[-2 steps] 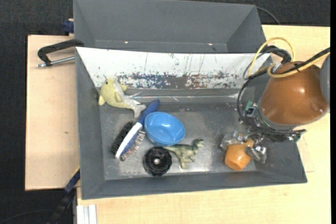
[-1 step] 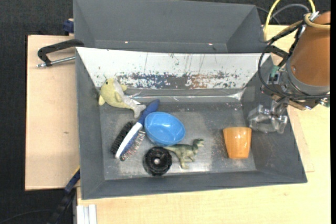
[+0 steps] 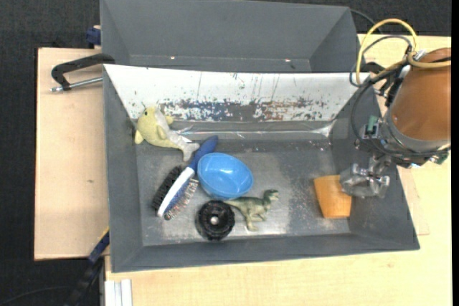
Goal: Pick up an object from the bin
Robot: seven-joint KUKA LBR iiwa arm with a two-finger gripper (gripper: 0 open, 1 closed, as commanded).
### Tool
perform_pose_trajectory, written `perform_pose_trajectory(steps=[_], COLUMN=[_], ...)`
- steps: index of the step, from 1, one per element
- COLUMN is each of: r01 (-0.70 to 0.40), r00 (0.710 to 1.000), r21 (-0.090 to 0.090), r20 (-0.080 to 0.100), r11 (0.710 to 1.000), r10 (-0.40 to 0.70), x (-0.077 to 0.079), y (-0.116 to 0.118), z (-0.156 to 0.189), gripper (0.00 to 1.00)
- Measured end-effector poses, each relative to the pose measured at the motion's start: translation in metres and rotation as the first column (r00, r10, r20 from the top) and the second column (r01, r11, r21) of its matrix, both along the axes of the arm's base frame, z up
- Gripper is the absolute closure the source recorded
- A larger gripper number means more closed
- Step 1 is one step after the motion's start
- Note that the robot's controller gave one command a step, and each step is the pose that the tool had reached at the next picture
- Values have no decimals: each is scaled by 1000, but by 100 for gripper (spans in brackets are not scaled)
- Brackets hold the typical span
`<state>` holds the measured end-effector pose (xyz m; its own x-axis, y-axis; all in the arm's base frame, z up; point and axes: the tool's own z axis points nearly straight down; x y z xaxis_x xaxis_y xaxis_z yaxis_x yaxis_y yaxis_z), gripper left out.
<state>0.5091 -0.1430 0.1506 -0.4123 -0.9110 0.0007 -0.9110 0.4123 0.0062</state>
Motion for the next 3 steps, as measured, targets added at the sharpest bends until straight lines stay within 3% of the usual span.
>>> perform_pose_trajectory(steps=[1, 2, 3], r01=[-2, -173, -173], r00=[1000, 985, 985], r21=[0, 5, 4], r20=[7, 6, 8], r11=[1000, 985, 985], r10=[2, 173, 173], x=[2, 29, 30], y=[2, 10, 10], z=[4, -61, -59], gripper=[0, 0, 100])
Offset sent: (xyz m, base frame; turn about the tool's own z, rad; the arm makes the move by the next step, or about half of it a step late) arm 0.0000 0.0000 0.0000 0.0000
